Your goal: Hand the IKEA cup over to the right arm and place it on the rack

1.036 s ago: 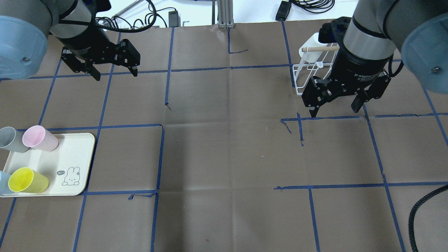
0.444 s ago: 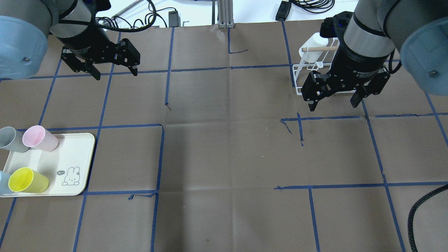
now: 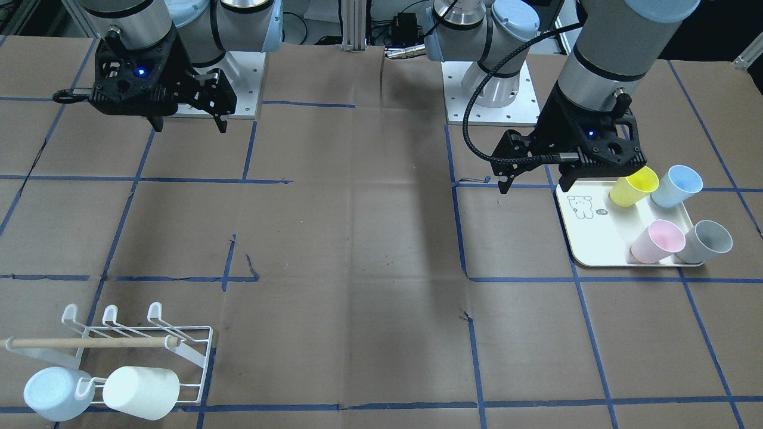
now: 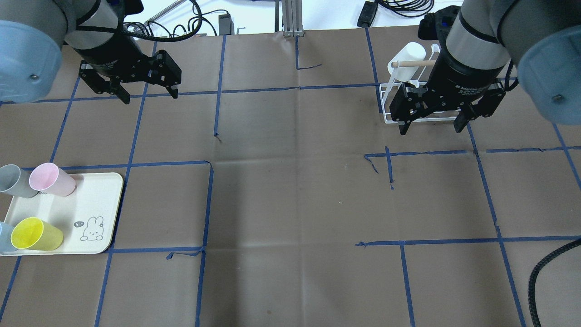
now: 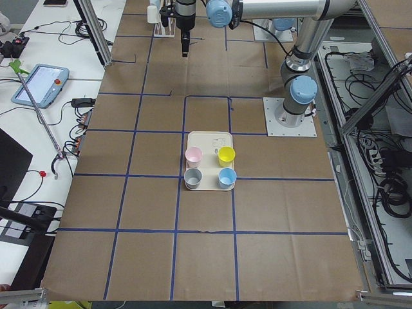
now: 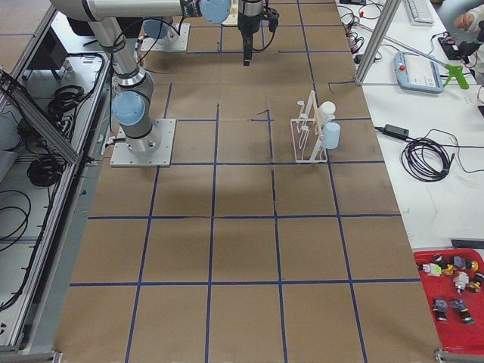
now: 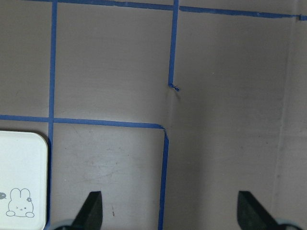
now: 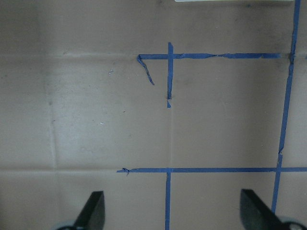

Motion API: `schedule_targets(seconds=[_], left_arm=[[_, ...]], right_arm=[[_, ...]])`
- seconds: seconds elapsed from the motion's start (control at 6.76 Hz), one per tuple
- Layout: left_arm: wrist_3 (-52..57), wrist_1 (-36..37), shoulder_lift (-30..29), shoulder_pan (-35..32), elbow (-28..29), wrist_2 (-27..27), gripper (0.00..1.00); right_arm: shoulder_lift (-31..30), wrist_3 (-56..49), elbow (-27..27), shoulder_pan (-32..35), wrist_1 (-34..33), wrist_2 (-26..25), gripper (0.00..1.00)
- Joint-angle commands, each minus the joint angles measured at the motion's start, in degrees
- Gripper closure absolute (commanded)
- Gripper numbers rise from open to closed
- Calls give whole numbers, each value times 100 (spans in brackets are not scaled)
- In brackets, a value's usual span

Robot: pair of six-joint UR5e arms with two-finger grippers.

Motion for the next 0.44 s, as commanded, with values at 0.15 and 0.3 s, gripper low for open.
schedule_targets(seconds=[0.15,0.3], left_arm=[[4,17,1,2,9,0,0],[4,35,1,-7,9,-9,0]], right_arm=[[7,9,-15,0,-9,-9,0],[15,9,-7,0,-9,-9,0]])
